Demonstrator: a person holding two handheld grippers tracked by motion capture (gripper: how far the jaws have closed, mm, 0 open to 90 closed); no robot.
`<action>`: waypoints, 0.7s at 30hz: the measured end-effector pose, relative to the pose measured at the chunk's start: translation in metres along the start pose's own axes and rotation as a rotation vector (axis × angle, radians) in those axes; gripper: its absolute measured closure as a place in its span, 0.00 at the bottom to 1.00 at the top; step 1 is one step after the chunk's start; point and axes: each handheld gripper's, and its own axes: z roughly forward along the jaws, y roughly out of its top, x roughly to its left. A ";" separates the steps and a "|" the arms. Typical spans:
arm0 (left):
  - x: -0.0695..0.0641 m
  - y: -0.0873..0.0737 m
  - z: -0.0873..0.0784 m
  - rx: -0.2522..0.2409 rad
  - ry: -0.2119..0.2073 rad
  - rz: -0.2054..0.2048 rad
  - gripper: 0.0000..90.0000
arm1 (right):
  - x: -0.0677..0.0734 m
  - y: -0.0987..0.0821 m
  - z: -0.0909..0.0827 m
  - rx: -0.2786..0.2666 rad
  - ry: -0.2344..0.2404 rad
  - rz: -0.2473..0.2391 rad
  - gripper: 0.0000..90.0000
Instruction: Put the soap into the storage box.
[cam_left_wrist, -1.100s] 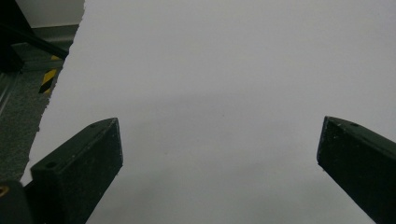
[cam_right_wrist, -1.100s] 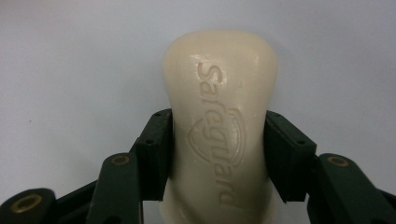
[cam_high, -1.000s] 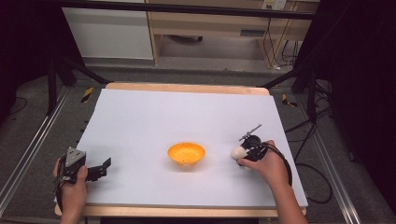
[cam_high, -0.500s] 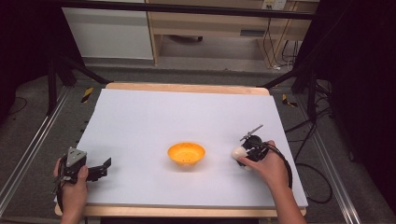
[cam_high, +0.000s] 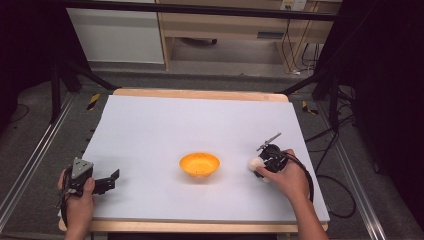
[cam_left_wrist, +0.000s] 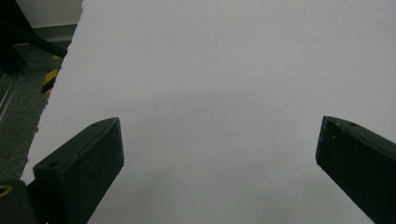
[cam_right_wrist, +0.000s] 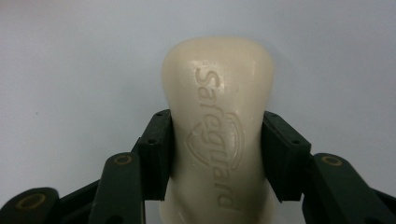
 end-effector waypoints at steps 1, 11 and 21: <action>0.000 0.000 0.000 -0.001 0.000 -0.001 0.01 | 0.000 0.000 -0.001 -0.005 0.001 -0.001 0.55; 0.000 0.000 0.000 0.000 -0.002 -0.003 0.00 | 0.002 0.008 -0.014 -0.033 0.008 -0.051 0.55; 0.000 0.000 0.000 0.002 0.000 0.001 0.00 | 0.008 0.024 -0.020 -0.049 0.037 -0.103 0.55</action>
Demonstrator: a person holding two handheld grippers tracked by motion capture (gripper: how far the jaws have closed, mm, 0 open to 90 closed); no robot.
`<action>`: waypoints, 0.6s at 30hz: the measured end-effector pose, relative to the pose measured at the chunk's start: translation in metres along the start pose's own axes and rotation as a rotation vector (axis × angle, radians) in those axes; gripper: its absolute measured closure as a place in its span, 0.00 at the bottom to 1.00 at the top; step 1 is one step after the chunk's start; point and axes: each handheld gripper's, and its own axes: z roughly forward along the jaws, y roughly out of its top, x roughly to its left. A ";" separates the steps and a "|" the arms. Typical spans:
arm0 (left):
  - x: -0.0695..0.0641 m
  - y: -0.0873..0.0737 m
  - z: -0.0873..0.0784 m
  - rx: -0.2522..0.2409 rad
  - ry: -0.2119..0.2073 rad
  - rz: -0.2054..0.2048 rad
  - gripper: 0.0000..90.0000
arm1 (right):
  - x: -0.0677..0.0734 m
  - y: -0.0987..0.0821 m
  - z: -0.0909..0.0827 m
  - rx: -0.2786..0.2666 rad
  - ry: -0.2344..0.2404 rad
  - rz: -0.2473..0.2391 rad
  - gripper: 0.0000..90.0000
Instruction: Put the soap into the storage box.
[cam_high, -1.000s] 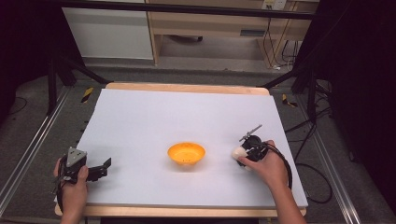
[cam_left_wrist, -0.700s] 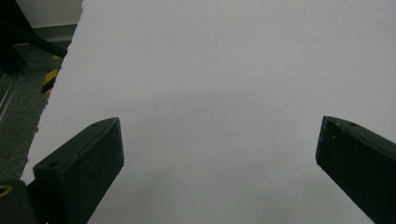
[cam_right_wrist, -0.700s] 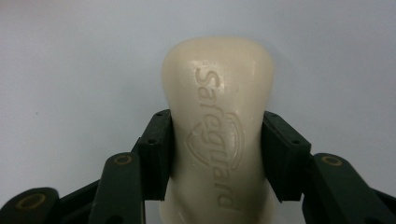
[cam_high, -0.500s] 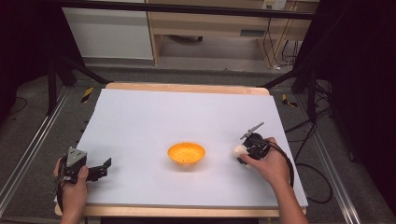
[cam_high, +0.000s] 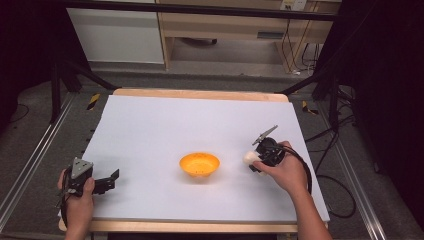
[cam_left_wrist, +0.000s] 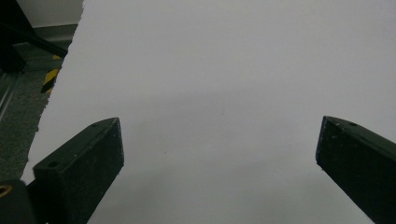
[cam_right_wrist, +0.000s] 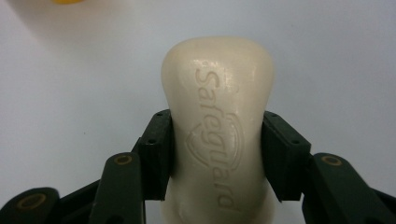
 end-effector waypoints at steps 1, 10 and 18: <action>0.000 0.000 0.000 0.000 0.000 0.001 0.00 | 0.000 0.002 -0.001 -0.002 0.002 0.001 0.55; 0.000 0.000 0.000 0.000 -0.001 0.001 0.00 | 0.005 0.017 -0.004 -0.003 -0.002 -0.056 0.55; 0.000 0.000 0.000 -0.001 -0.001 -0.004 0.01 | 0.008 0.031 -0.009 -0.010 0.000 -0.100 0.55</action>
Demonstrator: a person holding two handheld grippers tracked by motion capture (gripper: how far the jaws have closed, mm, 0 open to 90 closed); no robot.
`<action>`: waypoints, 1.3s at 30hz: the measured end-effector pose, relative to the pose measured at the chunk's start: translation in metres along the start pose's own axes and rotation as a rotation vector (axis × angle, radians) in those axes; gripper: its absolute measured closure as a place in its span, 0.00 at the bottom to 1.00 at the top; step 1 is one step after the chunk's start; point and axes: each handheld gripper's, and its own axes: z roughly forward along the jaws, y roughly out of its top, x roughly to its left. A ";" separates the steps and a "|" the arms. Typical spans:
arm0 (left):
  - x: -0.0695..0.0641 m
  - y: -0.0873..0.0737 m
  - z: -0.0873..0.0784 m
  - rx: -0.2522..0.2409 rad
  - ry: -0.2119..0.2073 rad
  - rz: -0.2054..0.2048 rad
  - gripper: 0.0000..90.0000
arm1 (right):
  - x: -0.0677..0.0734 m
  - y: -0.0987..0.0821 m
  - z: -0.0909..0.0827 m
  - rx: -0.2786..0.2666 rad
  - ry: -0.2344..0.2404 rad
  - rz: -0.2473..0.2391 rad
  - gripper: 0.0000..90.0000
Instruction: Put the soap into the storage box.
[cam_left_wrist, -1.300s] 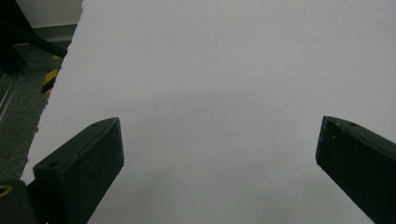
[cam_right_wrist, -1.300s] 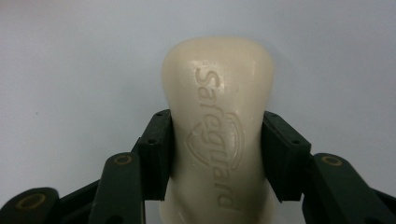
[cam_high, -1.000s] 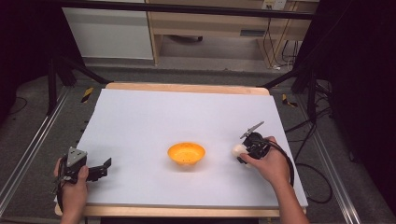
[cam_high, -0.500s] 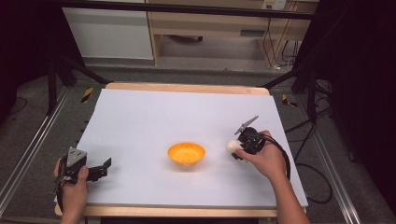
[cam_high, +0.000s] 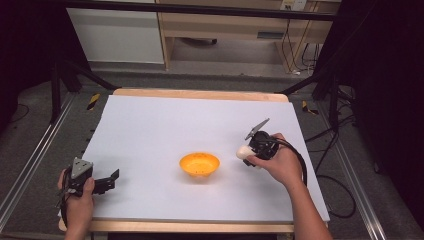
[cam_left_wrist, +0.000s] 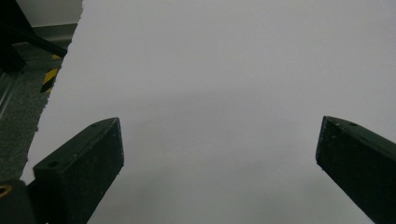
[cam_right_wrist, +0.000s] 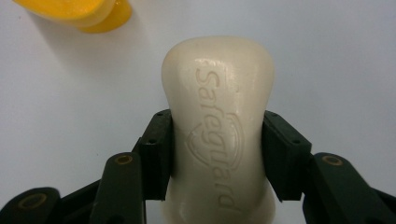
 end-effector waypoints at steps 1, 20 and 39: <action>0.000 0.000 0.000 0.001 -0.001 -0.001 0.00 | 0.000 0.004 -0.001 0.000 -0.001 -0.020 0.55; 0.001 0.000 0.000 0.002 -0.002 -0.001 0.00 | 0.013 0.038 0.003 0.004 0.038 -0.176 0.55; 0.001 0.000 0.000 0.004 -0.003 0.001 0.00 | 0.034 0.068 0.007 -0.006 0.094 -0.260 0.55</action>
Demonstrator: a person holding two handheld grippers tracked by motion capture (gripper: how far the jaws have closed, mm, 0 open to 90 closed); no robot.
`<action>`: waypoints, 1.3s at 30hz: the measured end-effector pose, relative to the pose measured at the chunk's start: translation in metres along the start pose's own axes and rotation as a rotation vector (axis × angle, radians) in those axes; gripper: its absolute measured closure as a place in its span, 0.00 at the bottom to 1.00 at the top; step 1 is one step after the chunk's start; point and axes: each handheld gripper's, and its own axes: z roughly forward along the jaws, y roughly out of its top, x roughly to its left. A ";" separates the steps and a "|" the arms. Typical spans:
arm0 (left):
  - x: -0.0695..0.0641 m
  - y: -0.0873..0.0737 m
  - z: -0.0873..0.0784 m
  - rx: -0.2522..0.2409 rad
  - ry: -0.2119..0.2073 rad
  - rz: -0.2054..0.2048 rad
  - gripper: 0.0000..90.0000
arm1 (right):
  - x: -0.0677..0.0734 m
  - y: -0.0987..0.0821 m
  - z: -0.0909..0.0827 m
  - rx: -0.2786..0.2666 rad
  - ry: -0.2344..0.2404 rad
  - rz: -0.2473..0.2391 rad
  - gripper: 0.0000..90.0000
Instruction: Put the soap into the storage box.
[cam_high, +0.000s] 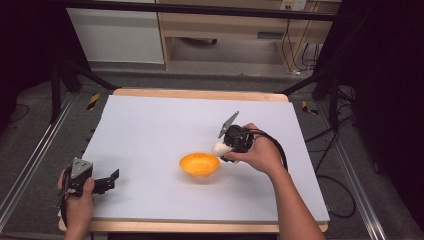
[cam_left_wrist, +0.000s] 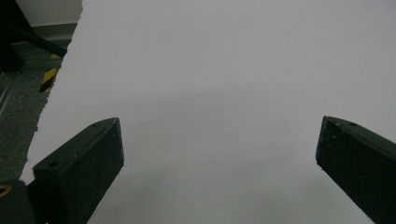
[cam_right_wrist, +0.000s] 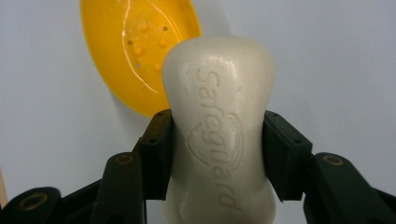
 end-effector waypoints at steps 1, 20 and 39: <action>0.000 0.000 0.000 0.000 0.000 0.000 0.00 | 0.000 0.002 0.000 0.005 0.003 -0.014 0.55; 0.000 0.000 0.000 -0.002 -0.002 -0.006 0.00 | 0.020 0.036 0.016 0.009 0.040 -0.134 0.55; 0.001 0.000 0.000 -0.005 -0.005 -0.011 0.00 | 0.031 0.057 0.033 0.036 0.073 -0.217 0.55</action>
